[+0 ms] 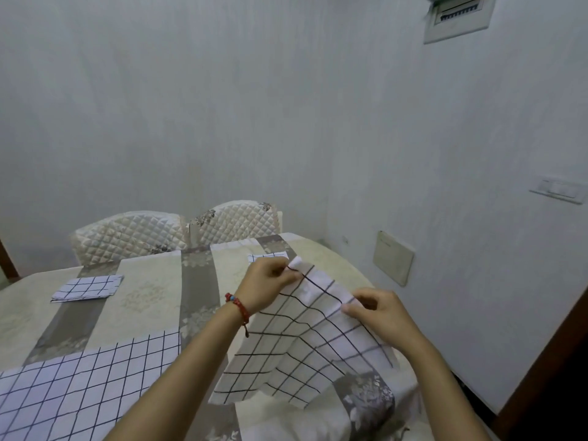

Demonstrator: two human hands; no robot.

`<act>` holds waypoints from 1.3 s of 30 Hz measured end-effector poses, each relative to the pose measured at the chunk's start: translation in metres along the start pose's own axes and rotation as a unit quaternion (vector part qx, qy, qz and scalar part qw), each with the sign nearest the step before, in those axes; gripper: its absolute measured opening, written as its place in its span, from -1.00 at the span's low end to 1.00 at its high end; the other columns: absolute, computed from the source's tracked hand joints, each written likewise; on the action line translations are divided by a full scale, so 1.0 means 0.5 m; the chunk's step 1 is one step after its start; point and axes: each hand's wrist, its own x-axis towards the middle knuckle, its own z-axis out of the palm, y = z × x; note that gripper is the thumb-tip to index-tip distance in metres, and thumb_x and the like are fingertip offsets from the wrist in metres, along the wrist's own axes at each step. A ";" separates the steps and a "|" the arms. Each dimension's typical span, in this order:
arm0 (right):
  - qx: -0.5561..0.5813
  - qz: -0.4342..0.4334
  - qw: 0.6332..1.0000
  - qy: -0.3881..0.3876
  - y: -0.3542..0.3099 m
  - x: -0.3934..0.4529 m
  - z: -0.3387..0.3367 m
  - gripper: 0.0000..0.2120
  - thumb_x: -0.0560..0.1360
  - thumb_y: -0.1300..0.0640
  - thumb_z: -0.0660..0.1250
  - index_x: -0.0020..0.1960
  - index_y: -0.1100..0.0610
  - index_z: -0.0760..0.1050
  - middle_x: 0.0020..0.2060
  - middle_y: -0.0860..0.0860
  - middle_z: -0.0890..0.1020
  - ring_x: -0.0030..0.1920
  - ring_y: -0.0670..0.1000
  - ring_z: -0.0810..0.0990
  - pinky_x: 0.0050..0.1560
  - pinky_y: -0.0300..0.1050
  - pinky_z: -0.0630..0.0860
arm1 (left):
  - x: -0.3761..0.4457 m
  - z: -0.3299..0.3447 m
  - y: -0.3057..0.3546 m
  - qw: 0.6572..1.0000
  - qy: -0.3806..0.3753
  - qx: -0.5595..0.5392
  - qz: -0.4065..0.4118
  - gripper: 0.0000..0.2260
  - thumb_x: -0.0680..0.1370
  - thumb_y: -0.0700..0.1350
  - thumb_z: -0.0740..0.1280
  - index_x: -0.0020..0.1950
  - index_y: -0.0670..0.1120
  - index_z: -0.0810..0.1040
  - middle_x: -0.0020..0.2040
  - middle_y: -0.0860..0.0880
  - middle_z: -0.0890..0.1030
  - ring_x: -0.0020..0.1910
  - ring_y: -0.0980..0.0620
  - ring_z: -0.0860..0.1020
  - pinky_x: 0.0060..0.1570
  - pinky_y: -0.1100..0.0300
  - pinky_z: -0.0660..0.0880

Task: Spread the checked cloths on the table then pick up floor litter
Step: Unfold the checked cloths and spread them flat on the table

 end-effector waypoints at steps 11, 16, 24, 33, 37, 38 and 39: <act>0.121 0.050 0.986 0.101 0.027 -0.012 0.003 -0.82 0.42 0.24 0.40 -0.32 0.07 0.67 -0.41 0.01 0.69 -0.38 -0.14 0.59 -0.32 -0.27 0.55 | 0.024 -0.042 -0.054 0.973 0.167 -0.071 -0.144 -0.73 0.47 -0.12 0.37 0.11 -0.22 0.51 0.02 -0.19 0.57 -0.01 -0.05 0.50 0.04 0.02 0.46; 0.137 0.038 0.984 0.109 -0.012 0.015 0.032 -0.92 0.39 0.23 0.43 -0.25 0.24 0.63 -0.36 0.20 0.66 -0.33 -0.06 0.56 -0.27 -0.18 0.50 | -0.027 0.009 -0.057 0.967 0.188 -0.001 -0.174 -0.64 0.46 -0.09 0.38 0.20 -0.15 0.43 0.19 -0.18 0.46 0.11 -0.09 0.48 0.11 0.07 0.47; -0.006 0.003 0.999 0.036 -0.038 0.039 0.096 -0.73 0.34 0.07 0.44 -0.43 0.13 0.44 -0.51 -0.06 0.41 -0.43 -0.13 0.34 -0.40 -0.27 0.30 | -0.091 0.084 0.029 0.946 0.003 -0.232 -0.226 -0.80 0.49 0.04 0.32 -0.17 -0.06 0.62 -0.16 -0.05 0.64 -0.16 0.01 0.61 -0.32 0.27 0.54; -0.010 0.021 0.999 -0.039 -0.023 0.047 0.116 -0.77 0.27 0.09 0.50 -0.14 0.18 0.61 -0.20 0.16 0.64 -0.23 0.02 0.57 -0.19 -0.07 0.54 | -0.084 0.080 -0.017 0.931 0.071 -0.271 -0.235 -0.79 0.50 -0.18 0.34 -0.35 -0.15 0.59 -0.31 -0.10 0.61 -0.32 0.02 0.60 -0.41 0.28 0.56; 0.003 0.059 0.998 0.014 0.017 0.069 0.091 -0.86 0.30 0.17 0.50 -0.35 0.08 0.54 -0.41 -0.04 0.55 -0.39 -0.12 0.47 -0.36 -0.25 0.39 | -0.066 0.050 -0.081 0.924 0.121 -0.259 -0.254 -0.76 0.48 -0.19 0.36 -0.39 -0.16 0.54 -0.37 -0.09 0.54 -0.33 0.02 0.53 -0.44 0.34 0.54; -0.012 0.066 0.997 0.035 0.031 0.078 0.083 -0.82 0.31 0.17 0.48 -0.39 0.04 0.51 -0.44 -0.07 0.52 -0.42 -0.13 0.44 -0.39 -0.25 0.35 | -0.060 0.037 -0.102 0.920 0.137 -0.253 -0.266 -0.75 0.48 -0.20 0.36 -0.40 -0.15 0.52 -0.38 -0.08 0.51 -0.34 0.03 0.51 -0.46 0.36 0.53; -0.028 0.074 0.995 0.059 0.047 0.087 0.074 -0.81 0.32 0.17 0.47 -0.39 0.04 0.50 -0.46 -0.07 0.51 -0.43 -0.12 0.43 -0.40 -0.23 0.33 | -0.054 0.023 -0.124 0.917 0.151 -0.245 -0.277 -0.75 0.48 -0.21 0.36 -0.41 -0.15 0.51 -0.38 -0.07 0.49 -0.35 0.03 0.48 -0.49 0.38 0.51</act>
